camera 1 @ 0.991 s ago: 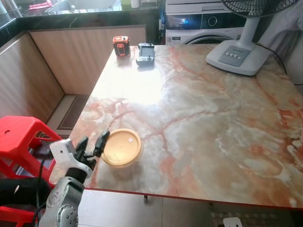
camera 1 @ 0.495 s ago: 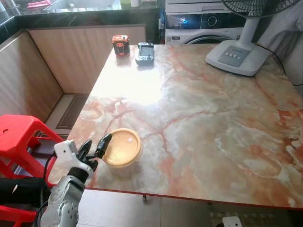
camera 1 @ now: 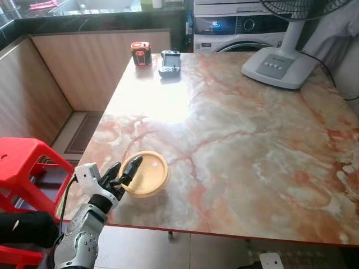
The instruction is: Restocking fridge
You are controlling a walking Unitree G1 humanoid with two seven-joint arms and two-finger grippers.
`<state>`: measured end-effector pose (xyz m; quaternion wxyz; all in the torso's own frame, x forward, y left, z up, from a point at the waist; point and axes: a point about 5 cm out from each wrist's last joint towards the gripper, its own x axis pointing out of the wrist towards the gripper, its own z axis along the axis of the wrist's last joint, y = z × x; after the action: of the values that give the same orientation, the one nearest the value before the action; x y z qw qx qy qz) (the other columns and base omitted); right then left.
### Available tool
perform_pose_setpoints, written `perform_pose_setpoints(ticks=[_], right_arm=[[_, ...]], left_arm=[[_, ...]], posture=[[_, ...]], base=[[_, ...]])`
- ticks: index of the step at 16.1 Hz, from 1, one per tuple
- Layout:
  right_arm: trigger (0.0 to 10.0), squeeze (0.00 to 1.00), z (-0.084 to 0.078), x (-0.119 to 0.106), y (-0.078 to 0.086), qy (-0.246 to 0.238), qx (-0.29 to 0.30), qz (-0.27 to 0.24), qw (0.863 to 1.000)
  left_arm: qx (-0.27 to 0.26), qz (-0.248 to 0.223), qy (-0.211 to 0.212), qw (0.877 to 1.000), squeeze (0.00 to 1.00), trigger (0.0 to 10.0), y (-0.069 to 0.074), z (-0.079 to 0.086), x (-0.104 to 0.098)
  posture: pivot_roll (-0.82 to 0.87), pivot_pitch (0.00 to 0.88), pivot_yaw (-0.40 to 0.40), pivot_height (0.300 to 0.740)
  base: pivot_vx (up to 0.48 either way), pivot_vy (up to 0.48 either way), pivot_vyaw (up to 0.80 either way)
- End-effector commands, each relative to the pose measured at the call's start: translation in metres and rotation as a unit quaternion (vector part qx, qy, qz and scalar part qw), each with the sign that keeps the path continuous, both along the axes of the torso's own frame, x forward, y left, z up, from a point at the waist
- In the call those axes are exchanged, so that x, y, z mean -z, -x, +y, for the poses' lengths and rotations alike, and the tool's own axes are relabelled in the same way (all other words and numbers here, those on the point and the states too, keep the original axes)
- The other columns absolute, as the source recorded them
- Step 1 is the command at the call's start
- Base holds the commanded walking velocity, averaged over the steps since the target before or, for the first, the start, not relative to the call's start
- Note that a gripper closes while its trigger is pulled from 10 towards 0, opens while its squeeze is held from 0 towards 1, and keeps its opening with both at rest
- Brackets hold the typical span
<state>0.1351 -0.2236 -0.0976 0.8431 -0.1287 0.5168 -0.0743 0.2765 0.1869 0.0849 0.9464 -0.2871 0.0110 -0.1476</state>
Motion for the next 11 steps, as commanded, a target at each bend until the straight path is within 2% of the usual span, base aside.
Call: perform_pose_setpoints(ticks=[1,6,9,10,11], right_arm=[[10.0,0.0,0.002,0.002,0.005,-0.001,-0.002,0.011,1.0],[10.0,0.0,0.002,0.002,0.004,0.0,-0.01,0.01,1.0],[10.0,0.0,-0.005,0.001,0.005,0.004,-0.009,0.01,1.0],[10.0,0.0,-0.006,0.0,0.005,0.004,-0.008,0.01,1.0],[10.0,0.0,-0.007,0.001,0.006,0.004,-0.009,0.01,1.0]], left_arm=[[0.014,0.016,0.01,1.0,0.0,10.0,0.003,-0.003,0.007],[0.051,0.027,0.024,0.998,0.0,10.0,0.0,-0.015,0.01],[0.068,0.033,0.008,0.997,0.0,10.0,0.0,-0.021,0.013],[0.067,0.033,0.004,0.997,0.0,9.6,0.0,-0.021,0.014],[0.061,0.028,0.011,0.998,0.0,0.0,-0.001,-0.021,0.013]], posture=[[0.1,0.061,0.032,0.74],[0.09,0.061,0.031,0.74],[0.09,0.06,0.032,0.74],[0.09,0.06,0.032,0.74],[0.09,0.06,0.033,0.74]], base=[[0.0,0.0,0.0],[0.0,0.0,0.0],[0.0,0.0,0.0],[0.0,0.0,0.0],[0.0,0.0,0.0]])
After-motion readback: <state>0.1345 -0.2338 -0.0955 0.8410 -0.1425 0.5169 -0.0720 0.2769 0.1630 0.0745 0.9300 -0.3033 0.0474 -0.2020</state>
